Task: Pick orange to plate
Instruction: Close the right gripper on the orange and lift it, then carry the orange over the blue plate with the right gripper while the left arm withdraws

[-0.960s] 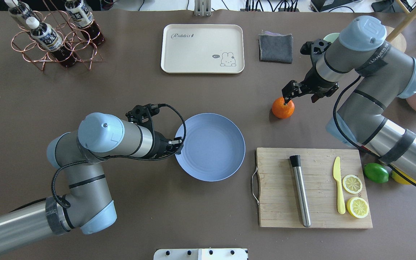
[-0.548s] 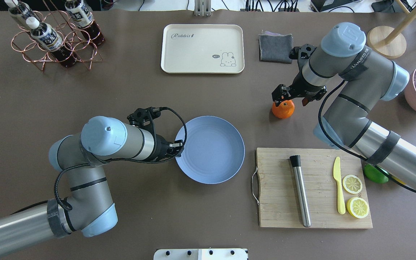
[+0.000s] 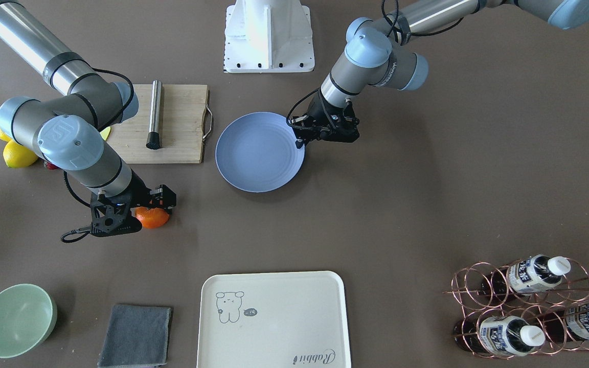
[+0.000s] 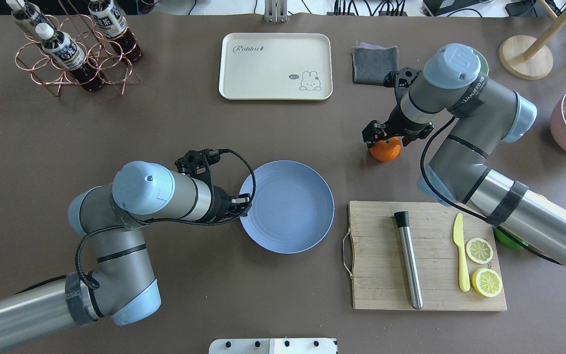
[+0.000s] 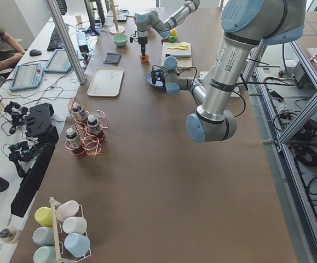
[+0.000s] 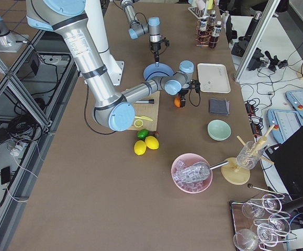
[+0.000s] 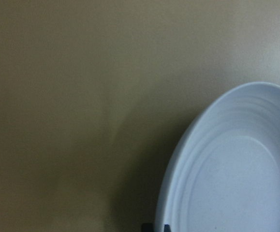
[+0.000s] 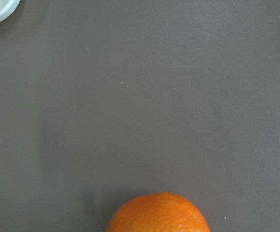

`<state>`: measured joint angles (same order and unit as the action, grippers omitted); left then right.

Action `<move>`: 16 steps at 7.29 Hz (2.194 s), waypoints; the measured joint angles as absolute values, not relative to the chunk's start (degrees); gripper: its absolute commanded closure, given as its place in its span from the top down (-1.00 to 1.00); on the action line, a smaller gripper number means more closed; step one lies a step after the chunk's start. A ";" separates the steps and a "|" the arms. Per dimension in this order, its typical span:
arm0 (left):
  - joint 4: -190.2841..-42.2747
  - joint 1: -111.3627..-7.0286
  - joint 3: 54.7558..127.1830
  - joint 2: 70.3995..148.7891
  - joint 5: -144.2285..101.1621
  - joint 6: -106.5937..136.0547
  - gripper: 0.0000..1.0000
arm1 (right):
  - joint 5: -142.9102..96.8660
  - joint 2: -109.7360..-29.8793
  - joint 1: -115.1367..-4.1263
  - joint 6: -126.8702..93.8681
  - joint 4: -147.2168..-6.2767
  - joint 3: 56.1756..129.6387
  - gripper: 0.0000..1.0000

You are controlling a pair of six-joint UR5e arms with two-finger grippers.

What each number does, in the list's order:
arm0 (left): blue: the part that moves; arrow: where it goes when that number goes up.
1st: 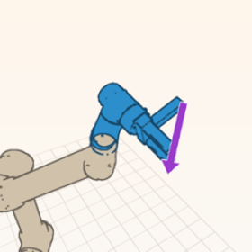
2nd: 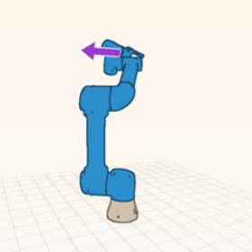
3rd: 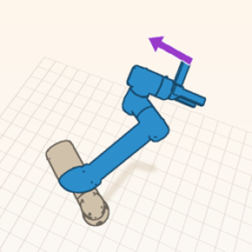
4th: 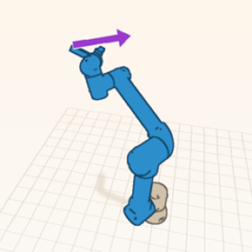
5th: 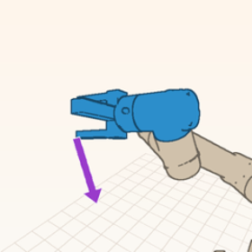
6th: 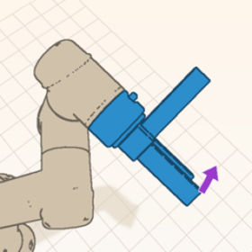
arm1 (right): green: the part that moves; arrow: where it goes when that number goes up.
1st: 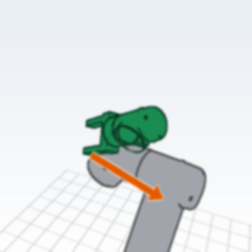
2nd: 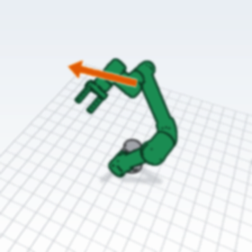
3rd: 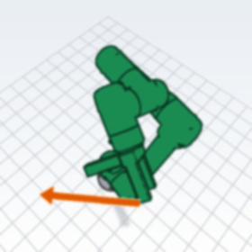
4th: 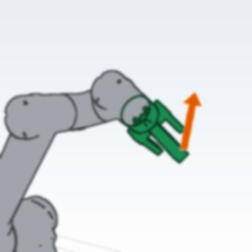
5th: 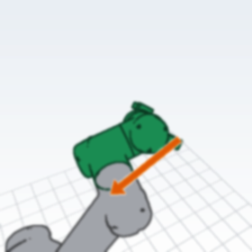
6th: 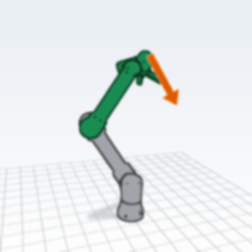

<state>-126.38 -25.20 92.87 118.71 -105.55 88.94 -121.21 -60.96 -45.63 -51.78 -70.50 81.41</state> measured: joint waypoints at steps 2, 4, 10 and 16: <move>-126.39 -25.20 92.93 118.66 -105.54 88.91 0.74 | -121.21 -60.70 -45.49 -52.91 -69.87 81.17 -1.00; -126.39 -25.66 93.24 118.12 -105.50 88.65 0.92 | -121.54 -59.15 -45.48 -54.67 -69.97 81.55 -1.00; -126.36 -38.56 98.35 109.12 -114.05 77.28 0.93 | -112.99 -51.16 -32.98 -70.31 -75.52 89.65 -1.00; -126.39 -42.88 98.18 106.81 -116.87 72.02 0.93 | -106.40 -50.13 -25.63 -73.47 -77.26 89.35 -0.97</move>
<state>-126.39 -42.88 98.18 106.81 -116.87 72.02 -106.40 -50.13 -25.63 -73.47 -77.26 89.35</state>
